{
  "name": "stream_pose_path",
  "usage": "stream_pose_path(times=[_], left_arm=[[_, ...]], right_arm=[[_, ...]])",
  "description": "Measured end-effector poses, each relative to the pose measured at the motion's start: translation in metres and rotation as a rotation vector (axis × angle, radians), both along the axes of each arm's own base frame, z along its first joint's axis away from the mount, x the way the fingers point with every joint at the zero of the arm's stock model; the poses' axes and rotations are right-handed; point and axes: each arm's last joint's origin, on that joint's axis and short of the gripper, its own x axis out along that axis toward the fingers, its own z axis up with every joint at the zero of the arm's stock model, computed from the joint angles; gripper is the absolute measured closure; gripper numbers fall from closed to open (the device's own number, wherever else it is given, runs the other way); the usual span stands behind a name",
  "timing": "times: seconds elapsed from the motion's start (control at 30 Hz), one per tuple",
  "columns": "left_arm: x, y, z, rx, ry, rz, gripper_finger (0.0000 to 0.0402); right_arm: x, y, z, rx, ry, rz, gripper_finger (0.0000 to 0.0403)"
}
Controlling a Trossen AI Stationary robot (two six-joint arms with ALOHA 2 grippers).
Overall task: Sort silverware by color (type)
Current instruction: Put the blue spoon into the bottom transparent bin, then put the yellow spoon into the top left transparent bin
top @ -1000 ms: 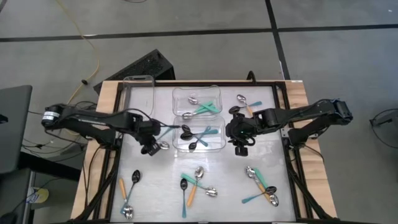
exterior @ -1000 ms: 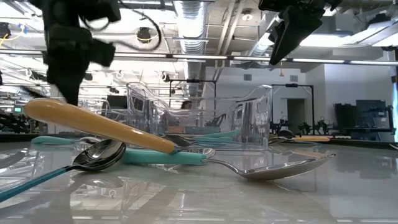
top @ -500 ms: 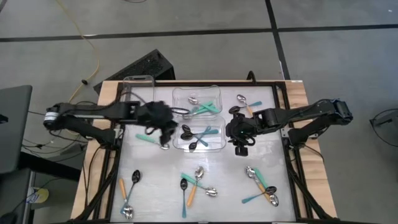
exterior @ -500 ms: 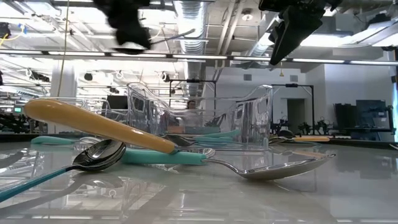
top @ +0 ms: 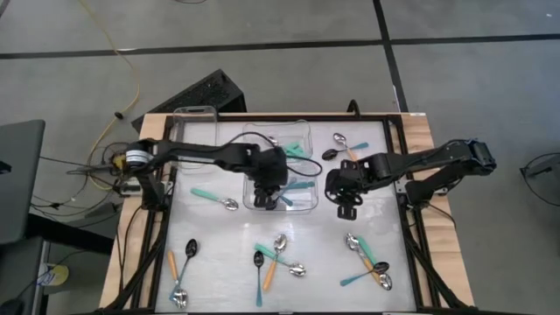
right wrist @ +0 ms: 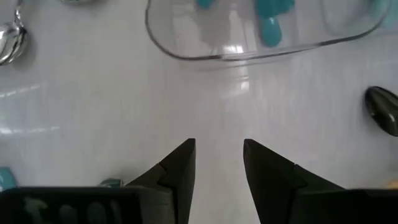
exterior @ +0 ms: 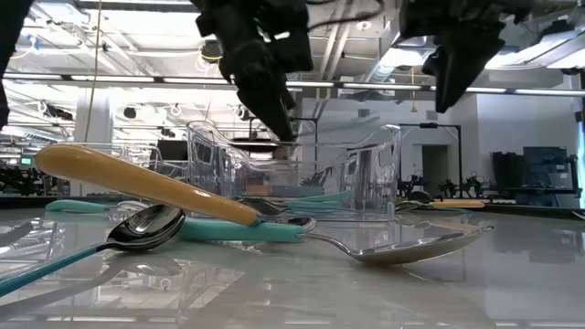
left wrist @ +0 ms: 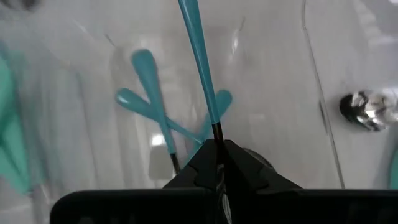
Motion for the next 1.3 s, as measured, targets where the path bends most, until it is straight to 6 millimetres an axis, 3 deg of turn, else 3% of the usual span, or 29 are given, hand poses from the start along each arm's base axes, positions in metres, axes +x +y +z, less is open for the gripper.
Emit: stream_pose_path(times=[0.17,0.33,0.5,0.63,0.8,0.93,1.13,1.3], left_arm=[[0.006,0.001,-0.007,0.000,0.064,-0.001,0.0386],[0.004,0.002,-0.003,0.032,0.097,-0.001,0.0333],[-0.001,0.007,0.005,0.140,0.164,0.054,0.0283],[-0.017,0.014,0.023,0.134,0.198,0.124,0.0273],[-0.045,0.013,0.052,0.072,0.036,0.107,0.0280],[-0.076,0.006,0.067,0.081,-0.150,0.110,0.0288],[-0.114,-0.009,0.076,0.102,-0.439,0.028,0.0290],[-0.133,-0.013,0.081,0.102,-0.515,0.012,0.0290]], right_arm=[[-0.002,0.012,0.000,0.005,0.006,0.033,0.0245],[-0.008,0.031,-0.001,0.070,0.020,-0.066,0.0245],[-0.022,0.061,-0.002,0.198,0.092,-0.230,0.0245],[-0.032,0.096,-0.005,0.268,0.085,-0.359,0.0245],[-0.035,0.141,-0.023,0.350,0.112,-0.404,0.0245],[-0.034,0.164,-0.045,0.351,0.176,-0.504,0.0245],[-0.027,0.174,-0.080,0.253,0.253,-0.599,0.0245],[-0.019,0.175,-0.102,0.247,0.383,-0.644,0.0245]])
